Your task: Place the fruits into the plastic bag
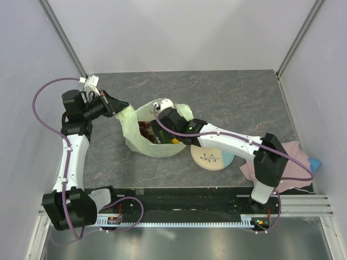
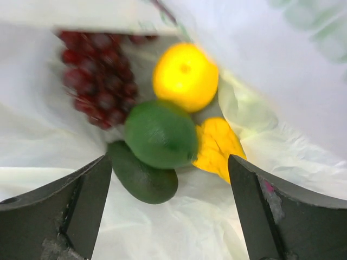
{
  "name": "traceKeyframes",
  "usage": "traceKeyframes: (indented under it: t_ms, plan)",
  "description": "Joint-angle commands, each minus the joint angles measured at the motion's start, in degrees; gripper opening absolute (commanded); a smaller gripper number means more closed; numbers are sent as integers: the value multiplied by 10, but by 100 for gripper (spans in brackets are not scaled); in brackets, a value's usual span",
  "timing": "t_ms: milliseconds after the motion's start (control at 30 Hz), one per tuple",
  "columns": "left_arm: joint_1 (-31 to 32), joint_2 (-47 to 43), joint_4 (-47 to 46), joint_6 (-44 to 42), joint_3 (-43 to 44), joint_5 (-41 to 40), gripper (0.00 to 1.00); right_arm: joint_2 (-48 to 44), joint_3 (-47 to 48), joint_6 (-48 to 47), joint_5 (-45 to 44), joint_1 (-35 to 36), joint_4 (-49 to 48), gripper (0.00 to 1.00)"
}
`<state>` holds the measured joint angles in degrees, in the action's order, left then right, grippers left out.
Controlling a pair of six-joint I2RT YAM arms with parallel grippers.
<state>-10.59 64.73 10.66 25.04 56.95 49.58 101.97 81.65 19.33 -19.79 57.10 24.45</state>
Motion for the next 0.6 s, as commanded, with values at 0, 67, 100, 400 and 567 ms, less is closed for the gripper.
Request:
traceKeyframes:
  t_ms: [0,67,100,400,567]
  plan:
    - [-2,-4,-9,-18,7,3,2,-71,-28,2,26,-2,-81,95]
    - [-2,-3,-9,-19,6,3,1,-86,-56,-3,49,-2,-129,95]
    - [-2,-4,-9,-19,6,3,2,-100,-66,-4,63,-2,-146,94]
    - [-2,-2,-10,-19,4,2,2,-172,-148,-19,185,-2,-306,89]
    - [-2,-2,-10,-18,4,3,1,-193,-184,-32,358,-2,-407,80]
